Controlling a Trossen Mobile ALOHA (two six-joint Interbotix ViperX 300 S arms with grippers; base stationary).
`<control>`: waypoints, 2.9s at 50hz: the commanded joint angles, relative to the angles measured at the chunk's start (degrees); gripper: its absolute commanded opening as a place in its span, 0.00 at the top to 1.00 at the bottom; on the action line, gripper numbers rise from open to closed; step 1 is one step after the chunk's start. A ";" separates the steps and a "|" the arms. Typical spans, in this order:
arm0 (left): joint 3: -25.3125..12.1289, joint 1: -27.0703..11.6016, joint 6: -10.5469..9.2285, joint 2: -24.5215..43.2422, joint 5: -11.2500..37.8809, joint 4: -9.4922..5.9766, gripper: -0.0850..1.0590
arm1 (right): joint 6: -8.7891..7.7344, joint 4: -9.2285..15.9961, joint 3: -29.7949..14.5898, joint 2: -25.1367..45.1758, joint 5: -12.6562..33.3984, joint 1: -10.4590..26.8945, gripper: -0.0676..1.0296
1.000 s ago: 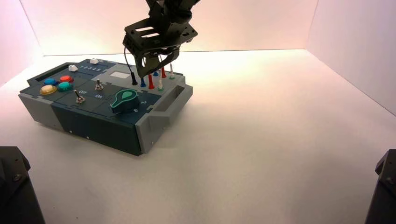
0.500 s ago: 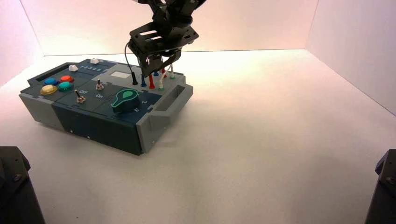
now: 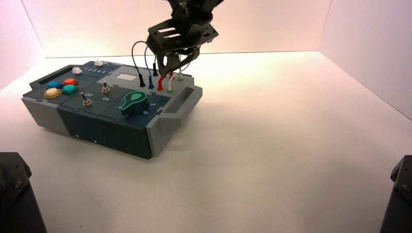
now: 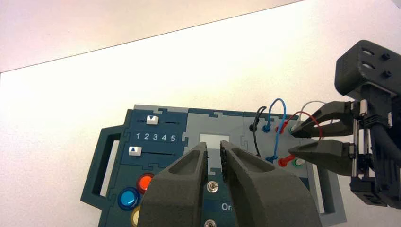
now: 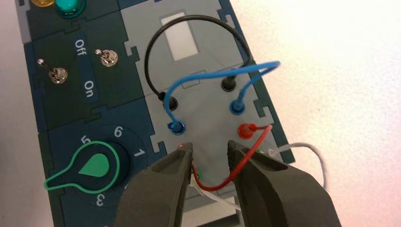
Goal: Pull the red wire.
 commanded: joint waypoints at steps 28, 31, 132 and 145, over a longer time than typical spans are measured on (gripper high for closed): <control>-0.97 -0.18 0.00 0.62 -0.53 0.09 0.77 | 0.18 2.29 -2.20 -1.58 -0.35 -0.26 0.56; -0.97 -0.18 0.00 0.62 -0.44 0.09 0.77 | 0.18 2.37 -2.29 -1.58 -0.35 0.09 0.56; -1.05 -0.18 0.00 0.62 -0.35 0.09 0.77 | 0.09 5.36 -0.88 0.88 -0.35 2.72 0.95; -1.05 -0.18 0.00 0.62 -0.35 0.09 0.77 | 0.09 5.36 -1.23 0.70 0.00 2.72 0.96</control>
